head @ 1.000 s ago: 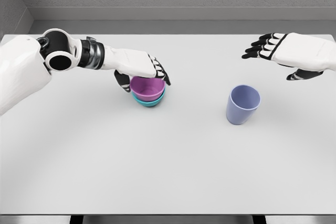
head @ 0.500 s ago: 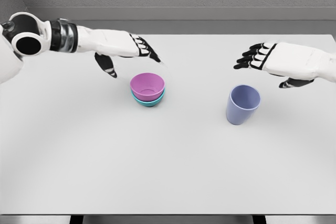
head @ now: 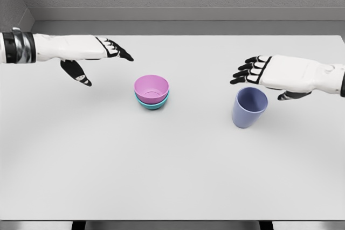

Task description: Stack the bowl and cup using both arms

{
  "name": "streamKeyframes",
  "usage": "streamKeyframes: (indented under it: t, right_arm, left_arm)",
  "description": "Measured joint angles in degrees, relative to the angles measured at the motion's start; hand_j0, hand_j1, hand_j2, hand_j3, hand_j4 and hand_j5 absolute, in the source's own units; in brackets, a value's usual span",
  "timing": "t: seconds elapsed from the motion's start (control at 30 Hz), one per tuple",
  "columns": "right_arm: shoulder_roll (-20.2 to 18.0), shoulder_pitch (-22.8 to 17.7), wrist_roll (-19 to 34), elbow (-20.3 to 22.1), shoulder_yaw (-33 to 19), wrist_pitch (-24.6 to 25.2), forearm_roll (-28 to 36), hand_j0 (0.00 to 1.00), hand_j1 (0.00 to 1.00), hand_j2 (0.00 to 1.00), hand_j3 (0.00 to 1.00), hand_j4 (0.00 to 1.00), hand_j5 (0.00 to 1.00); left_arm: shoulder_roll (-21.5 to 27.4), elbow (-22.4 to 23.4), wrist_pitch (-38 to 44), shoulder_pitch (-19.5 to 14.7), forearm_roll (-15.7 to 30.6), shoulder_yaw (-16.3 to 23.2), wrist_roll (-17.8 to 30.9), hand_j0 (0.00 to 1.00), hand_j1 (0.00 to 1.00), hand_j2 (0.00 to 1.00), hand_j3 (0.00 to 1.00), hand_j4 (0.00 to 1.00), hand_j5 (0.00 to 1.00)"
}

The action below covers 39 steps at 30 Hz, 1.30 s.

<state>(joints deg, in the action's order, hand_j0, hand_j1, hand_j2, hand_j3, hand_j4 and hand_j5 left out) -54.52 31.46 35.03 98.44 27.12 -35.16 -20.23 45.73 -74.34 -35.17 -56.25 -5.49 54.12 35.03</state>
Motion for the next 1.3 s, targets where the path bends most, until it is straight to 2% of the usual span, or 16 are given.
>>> streamKeyframes:
  t: [0.33, 1.3]
  right_arm:
    - [0.0, -0.5, 0.0, 1.2, 1.2, 0.0, -0.1, 1.0, 1.0, 1.0, 1.0, 1.0, 1.0]
    - [-0.1, -0.9, 0.0, 1.7, 3.0, 0.0, -0.7, 1.0, 1.0, 1.0, 1.0, 1.0, 1.0]
  left_arm:
    - [0.3, -2.5, 0.0, 0.4, -0.1, -0.1, 0.0, 1.0, 1.0, 1.0, 1.0, 1.0, 1.0]
    - [1.2, -2.9, 0.0, 0.5, 0.0, -0.1, 0.0, 1.0, 1.0, 1.0, 1.0, 1.0, 1.0]
